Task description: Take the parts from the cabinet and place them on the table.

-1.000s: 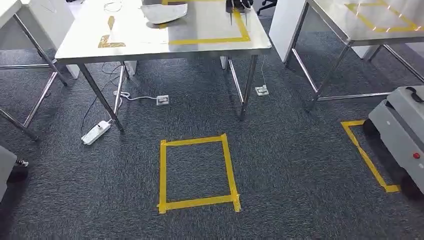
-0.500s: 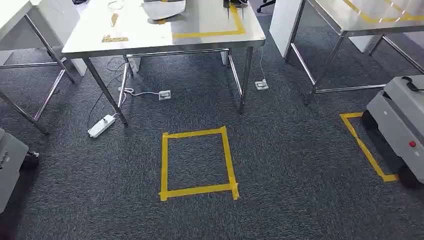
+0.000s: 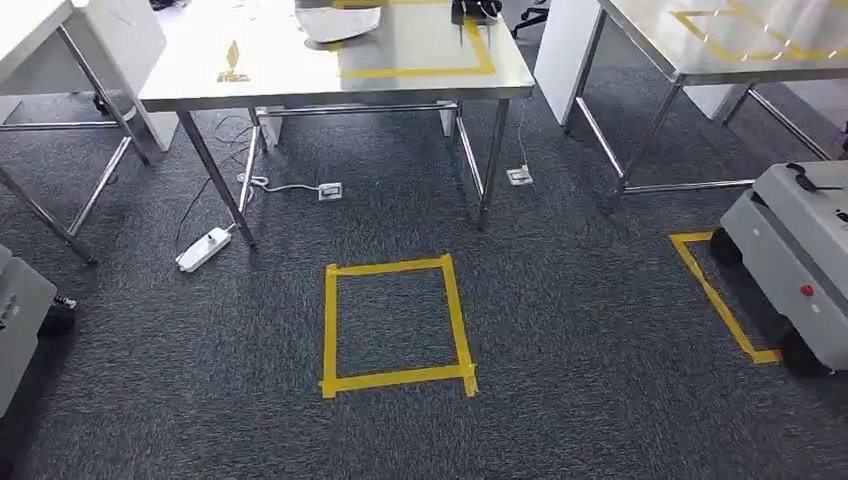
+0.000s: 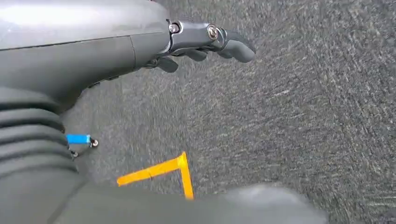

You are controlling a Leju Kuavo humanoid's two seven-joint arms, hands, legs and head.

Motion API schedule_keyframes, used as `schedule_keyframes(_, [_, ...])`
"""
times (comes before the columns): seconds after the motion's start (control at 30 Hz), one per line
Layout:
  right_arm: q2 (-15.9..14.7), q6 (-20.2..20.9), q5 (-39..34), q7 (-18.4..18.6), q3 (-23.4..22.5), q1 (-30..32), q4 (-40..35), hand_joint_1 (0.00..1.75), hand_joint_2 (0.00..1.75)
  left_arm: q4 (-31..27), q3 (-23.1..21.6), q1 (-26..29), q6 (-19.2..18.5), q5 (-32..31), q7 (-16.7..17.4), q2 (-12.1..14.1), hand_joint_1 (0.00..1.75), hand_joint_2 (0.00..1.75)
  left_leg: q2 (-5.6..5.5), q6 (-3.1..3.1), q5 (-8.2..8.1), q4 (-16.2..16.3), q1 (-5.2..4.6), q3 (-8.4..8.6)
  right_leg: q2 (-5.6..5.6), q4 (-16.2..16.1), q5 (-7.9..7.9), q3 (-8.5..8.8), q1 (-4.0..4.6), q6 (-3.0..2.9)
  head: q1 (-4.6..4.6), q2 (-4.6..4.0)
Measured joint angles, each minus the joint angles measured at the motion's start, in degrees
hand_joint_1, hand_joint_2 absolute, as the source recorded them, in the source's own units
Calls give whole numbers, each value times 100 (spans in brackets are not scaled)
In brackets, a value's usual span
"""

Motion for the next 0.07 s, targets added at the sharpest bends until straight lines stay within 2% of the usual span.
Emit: schedule_keyframes(0.07, [-29, -9, -253, -22, 277, 59, -42, 0, 0, -48, -53, 57, -9, 158, -35, 9, 0, 0, -1, 1, -2, 0, -6, -3, 1, 0, 4, -6, -5, 28, -4, 0])
